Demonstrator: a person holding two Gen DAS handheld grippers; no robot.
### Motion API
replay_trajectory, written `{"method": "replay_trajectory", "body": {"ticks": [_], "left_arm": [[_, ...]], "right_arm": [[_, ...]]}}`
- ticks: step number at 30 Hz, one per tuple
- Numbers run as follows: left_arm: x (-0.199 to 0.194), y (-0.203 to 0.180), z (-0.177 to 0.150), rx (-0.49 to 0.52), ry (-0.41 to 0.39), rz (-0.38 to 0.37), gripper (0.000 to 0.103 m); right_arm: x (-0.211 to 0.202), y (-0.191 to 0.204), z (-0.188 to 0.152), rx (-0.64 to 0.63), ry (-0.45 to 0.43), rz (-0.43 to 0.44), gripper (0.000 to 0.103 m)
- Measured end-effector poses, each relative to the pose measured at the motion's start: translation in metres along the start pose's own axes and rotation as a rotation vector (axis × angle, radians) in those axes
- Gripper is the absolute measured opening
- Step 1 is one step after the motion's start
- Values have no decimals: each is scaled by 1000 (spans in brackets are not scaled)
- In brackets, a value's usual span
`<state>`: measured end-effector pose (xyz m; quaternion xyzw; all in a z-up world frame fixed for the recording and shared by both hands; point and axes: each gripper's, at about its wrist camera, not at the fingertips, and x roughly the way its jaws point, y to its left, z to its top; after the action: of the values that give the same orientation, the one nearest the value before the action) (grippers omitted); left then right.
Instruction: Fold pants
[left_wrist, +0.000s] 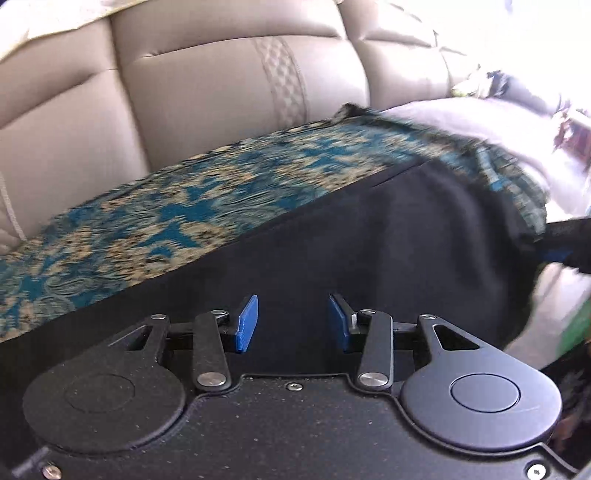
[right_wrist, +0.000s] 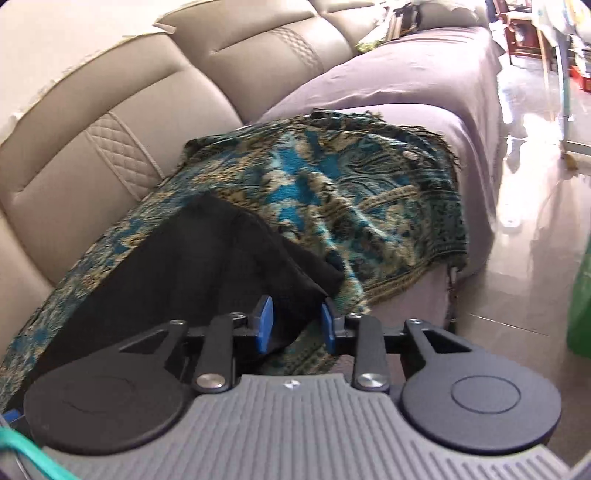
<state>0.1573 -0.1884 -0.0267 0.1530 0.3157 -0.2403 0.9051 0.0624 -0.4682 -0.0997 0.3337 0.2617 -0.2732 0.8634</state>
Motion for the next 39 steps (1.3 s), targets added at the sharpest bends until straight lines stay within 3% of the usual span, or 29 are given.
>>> {"method": "replay_trajectory", "body": {"ticks": [7, 10, 11, 14, 16, 17, 24, 26, 29, 32, 35, 39], "left_arm": [[5, 46, -9, -63, 21, 105, 41], [1, 68, -12, -93, 21, 150, 41], [-1, 76, -14, -105, 23, 164, 41], [-12, 103, -21, -136, 28, 224, 41], [-21, 123, -29, -158, 32, 278, 41], [-26, 134, -33, -172, 35, 303, 41], [-57, 191, -63, -277, 59, 444, 40], [-63, 203, -72, -305, 67, 470, 40], [-67, 214, -84, -336, 78, 496, 40], [-70, 220, -94, -351, 91, 507, 40], [-71, 220, -100, -351, 97, 515, 40], [-73, 222, -106, -359, 98, 526, 40]], "right_arm": [[8, -7, 5, 31, -18, 1, 43], [6, -6, 7, 27, -43, 14, 21], [5, -4, 7, 11, -55, 6, 19], [8, -5, 6, 12, -45, 4, 25], [12, -9, 9, 38, -44, 7, 48], [14, -11, 10, 53, -50, 6, 50], [11, 1, 2, 39, -69, -69, 48], [11, 8, -1, 6, -77, -87, 41], [13, 15, -2, -28, -81, -110, 42], [16, 13, 2, -2, -86, -94, 47], [20, 13, 11, 15, -92, -58, 35], [19, 18, 6, -27, -76, -37, 33]]}}
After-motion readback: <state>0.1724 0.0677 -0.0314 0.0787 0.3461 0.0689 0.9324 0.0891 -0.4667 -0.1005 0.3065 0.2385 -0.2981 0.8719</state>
